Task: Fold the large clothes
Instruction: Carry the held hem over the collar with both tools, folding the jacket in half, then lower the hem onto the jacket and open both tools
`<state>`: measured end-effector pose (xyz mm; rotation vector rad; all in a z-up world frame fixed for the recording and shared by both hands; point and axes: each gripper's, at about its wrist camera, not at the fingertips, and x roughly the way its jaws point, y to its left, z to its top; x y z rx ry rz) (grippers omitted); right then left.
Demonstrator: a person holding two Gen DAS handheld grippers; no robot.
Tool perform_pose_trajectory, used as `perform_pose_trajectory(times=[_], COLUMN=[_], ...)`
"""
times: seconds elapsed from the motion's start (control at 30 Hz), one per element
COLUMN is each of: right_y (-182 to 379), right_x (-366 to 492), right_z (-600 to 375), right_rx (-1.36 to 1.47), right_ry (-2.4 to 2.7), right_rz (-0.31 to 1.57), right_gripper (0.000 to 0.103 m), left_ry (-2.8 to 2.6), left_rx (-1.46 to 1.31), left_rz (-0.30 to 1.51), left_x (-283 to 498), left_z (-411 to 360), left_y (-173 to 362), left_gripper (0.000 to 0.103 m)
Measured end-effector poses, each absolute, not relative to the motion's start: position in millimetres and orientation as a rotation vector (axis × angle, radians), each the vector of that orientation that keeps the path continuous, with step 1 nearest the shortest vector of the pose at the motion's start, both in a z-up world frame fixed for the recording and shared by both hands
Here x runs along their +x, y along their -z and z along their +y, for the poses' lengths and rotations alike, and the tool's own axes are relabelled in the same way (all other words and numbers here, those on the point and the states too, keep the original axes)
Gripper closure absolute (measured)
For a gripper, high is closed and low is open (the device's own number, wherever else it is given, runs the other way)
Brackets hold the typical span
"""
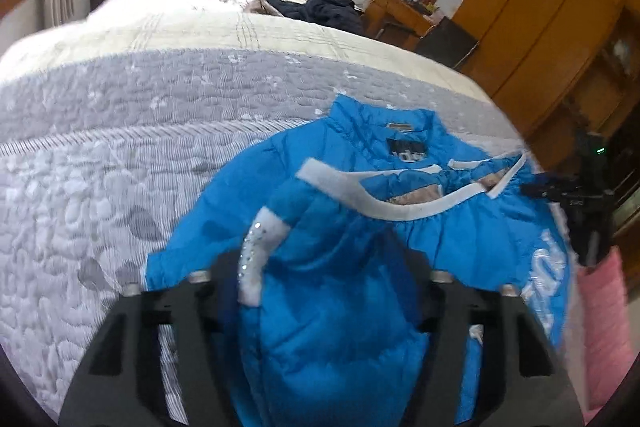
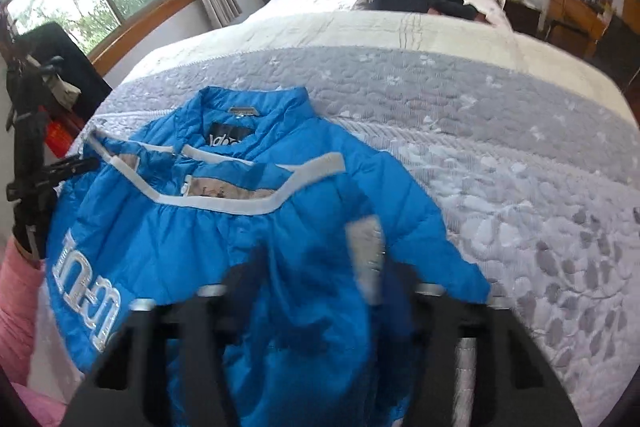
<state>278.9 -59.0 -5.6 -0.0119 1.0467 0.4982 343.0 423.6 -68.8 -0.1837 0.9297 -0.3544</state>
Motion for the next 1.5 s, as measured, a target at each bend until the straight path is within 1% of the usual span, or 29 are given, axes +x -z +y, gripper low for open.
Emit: perform_pose_trajectory(times=[0.03,0.07,0.1,0.13,0.33,0.5,0.6,0.77,0.87,0.93,1.07,1.13,1.17,1.2,1.23,1.27,1.37,1.5], right_y=[4.0,0.3,-3.4,-8.0,-49.1,-75.3,-70.3,-31.7,-3.4,14.5,45.4,52.1,52.6,51.1,46.9,42.3,25.9,13.7], right_x=[276.4,272.3,268.8,264.7,254.0,276.8,302.1,339.1,352.5,357.9,361.5,361.2,361.1,360.2,356.7,353.8,339.7,312.2], right_z=[-62.1,-66.1,-68.7,-71.8,-87.5,-92.4,-91.4,-91.7,-93.7,-94.7,-95.0,-97.6,-98.4,-100.6,-100.7,-103.2,-114.1,-131.8], right_rx=[0.009,0.025,0.029,0.034,0.101,0.158,0.182,0.219,0.241,0.252,0.27,0.298,0.309,0.32,0.322,0.324,0.311,0.338], right_ry=[-0.505,-0.506,-0.507,-0.509,-0.513,-0.471,-0.437,-0.38,-0.355,-0.339,-0.323,-0.326,-0.328,-0.331,-0.328,-0.317,-0.299,-0.328], right_rz=[1.045,1.032,1.019,1.005,0.929,0.895,0.919,1.005,1.056,1.087,1.118,1.122,1.121,1.116,1.113,1.108,1.075,1.067], right_gripper=[0.079,0.083,0.085,0.087,0.09,0.09,0.09,0.09,0.09,0.09,0.084,0.083,0.082,0.082,0.08,0.071,0.064,0.062], left_ry=[0.338,0.334,0.334,0.333,0.308,0.273,0.241,0.175,0.143,0.131,0.124,0.123,0.122,0.112,0.109,0.109,0.1,0.107], left_rx=[-0.175,-0.175,-0.183,-0.195,-0.199,-0.254,-0.252,-0.192,-0.165,-0.153,-0.176,-0.191,-0.199,-0.205,-0.212,-0.23,-0.265,-0.264], left_rz=[0.914,0.902,0.881,0.862,0.755,0.708,0.721,0.818,0.893,0.929,0.963,0.97,0.974,0.982,0.984,0.984,0.963,0.903], left_x=[339.6,337.1,332.1,327.3,319.3,348.3,375.1,418.0,436.3,443.5,449.7,449.7,449.0,448.6,448.7,446.1,431.9,398.4], left_z=[422.8,422.8,424.4,426.7,424.0,420.3,416.3,402.8,401.0,403.6,407.9,411.3,412.8,415.1,417.5,420.9,433.1,438.5], left_y=[66.4,63.7,59.3,54.4,13.8,-11.3,-8.0,30.8,59.2,75.7,92.5,94.4,93.6,91.5,90.0,85.9,72.4,46.6], left_gripper=[0.078,0.081,0.085,0.087,0.09,0.09,0.09,0.089,0.087,0.084,0.076,0.072,0.07,0.065,0.063,0.063,0.062,0.058])
